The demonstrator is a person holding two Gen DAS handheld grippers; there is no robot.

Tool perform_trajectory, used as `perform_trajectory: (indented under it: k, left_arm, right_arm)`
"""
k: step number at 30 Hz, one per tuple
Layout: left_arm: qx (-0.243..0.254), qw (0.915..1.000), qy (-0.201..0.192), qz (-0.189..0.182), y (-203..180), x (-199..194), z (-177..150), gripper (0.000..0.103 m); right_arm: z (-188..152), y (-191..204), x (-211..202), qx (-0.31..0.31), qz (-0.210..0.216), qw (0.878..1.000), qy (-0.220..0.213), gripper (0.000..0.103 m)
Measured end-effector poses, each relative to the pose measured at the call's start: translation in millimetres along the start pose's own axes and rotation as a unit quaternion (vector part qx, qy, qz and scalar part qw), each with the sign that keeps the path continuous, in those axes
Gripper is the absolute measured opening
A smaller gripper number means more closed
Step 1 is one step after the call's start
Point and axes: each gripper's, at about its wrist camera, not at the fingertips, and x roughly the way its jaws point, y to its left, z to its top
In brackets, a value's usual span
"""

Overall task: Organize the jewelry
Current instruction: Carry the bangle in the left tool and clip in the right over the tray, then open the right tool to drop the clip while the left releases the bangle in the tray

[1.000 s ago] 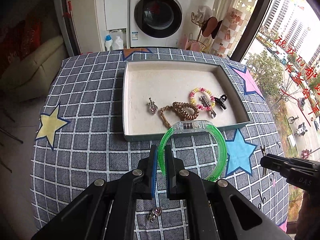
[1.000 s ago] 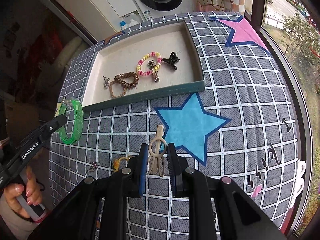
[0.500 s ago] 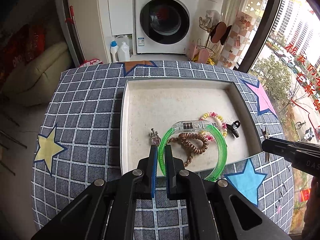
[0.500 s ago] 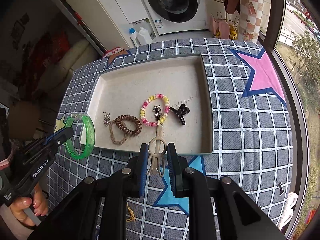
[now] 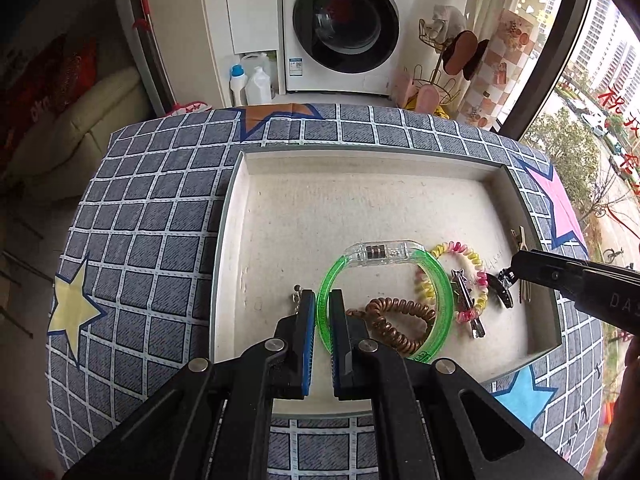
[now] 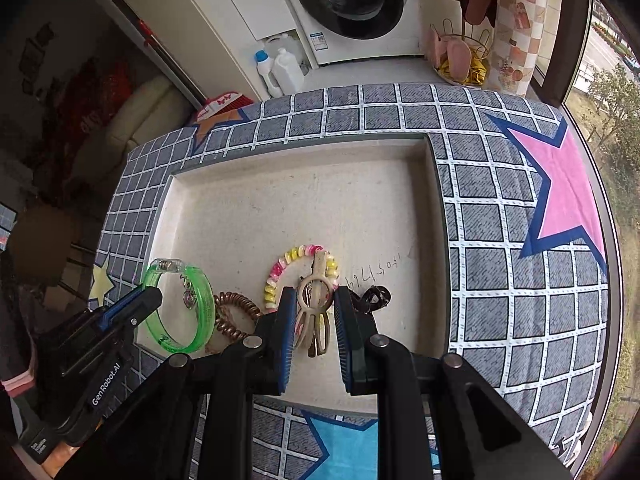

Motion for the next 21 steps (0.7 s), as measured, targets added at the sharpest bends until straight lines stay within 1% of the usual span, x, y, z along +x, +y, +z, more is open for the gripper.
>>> perform_trajectory:
  k: [4, 10, 17, 21]
  left_arm:
    - [0.005, 0.9999, 0.008, 0.01, -4, 13, 2, 0.019]
    - [0.011, 0.9995, 0.023, 0.017, -8, 28, 0, 0.019]
    - [0.031, 0.9988, 0.022, 0.03, -14, 33, -1, 0.019]
    - [0.041, 0.9982, 0.029, 0.035, -15, 36, -1, 0.019]
  right_arm:
    - [8, -4, 12, 0.0, -0.001, 1.0, 0.005, 0.021]
    - [10, -8, 30, 0.002, -0.003, 1.0, 0.017, 0.021]
    - [10, -10, 43, -0.002, -0.013, 1.0, 0.028, 0.021]
    - [9, -11, 46, -0.006, -0.015, 0.999, 0.031, 0.021]
